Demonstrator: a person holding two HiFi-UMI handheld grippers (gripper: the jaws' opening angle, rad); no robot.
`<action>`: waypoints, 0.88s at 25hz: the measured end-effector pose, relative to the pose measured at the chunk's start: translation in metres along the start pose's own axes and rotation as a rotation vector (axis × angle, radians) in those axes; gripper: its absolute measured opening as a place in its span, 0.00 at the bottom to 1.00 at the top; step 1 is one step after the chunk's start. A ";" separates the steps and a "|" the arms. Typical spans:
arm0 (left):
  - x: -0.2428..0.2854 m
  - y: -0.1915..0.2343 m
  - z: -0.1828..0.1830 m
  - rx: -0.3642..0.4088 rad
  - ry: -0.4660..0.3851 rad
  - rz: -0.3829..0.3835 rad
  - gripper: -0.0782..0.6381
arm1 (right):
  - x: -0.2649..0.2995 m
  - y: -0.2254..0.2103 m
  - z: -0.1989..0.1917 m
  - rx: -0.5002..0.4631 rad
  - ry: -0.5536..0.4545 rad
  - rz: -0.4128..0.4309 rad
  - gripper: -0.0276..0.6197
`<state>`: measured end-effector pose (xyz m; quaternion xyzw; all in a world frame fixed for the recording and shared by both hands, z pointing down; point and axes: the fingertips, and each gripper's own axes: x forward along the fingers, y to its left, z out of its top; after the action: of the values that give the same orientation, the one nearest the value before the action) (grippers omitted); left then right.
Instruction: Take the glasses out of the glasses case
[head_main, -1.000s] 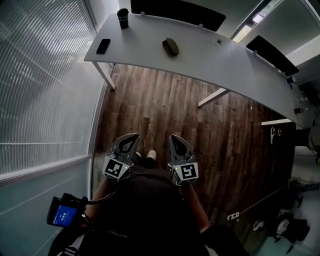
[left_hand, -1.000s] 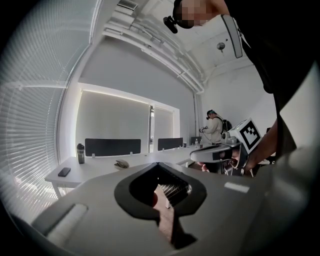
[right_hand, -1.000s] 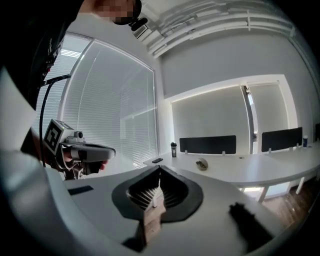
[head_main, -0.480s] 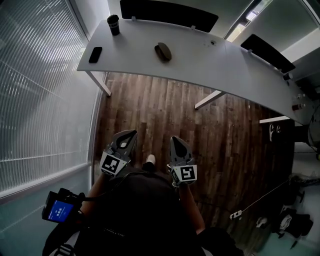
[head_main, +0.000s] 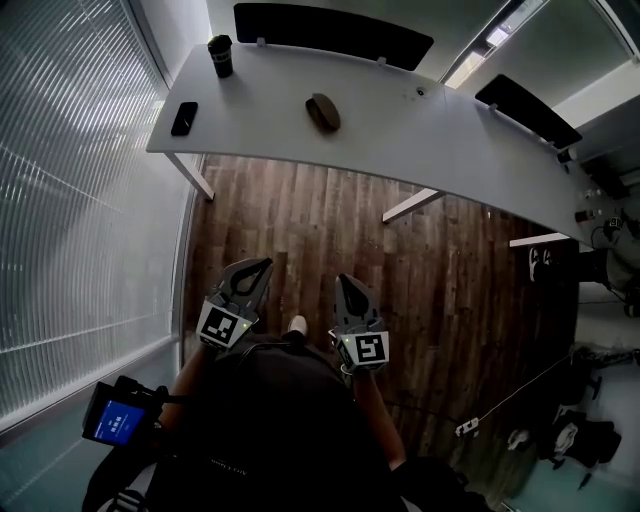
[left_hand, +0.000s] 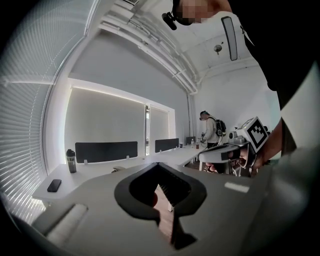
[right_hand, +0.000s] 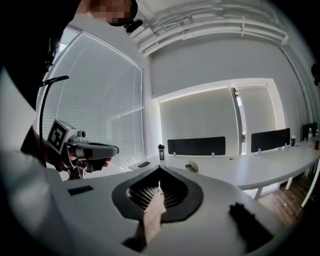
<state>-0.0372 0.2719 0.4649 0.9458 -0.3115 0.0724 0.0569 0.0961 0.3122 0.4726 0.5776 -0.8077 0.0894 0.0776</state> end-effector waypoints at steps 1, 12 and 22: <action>-0.001 -0.001 -0.001 0.004 -0.002 0.001 0.12 | -0.001 0.001 0.002 0.001 -0.009 0.003 0.05; -0.005 -0.008 -0.005 -0.011 0.014 -0.010 0.12 | -0.005 0.015 0.009 -0.007 -0.015 -0.007 0.05; -0.002 -0.006 0.002 -0.002 -0.018 -0.051 0.12 | 0.006 0.031 0.020 -0.009 -0.001 0.000 0.05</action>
<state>-0.0353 0.2774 0.4626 0.9540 -0.2879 0.0620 0.0570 0.0647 0.3119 0.4526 0.5775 -0.8080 0.0856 0.0797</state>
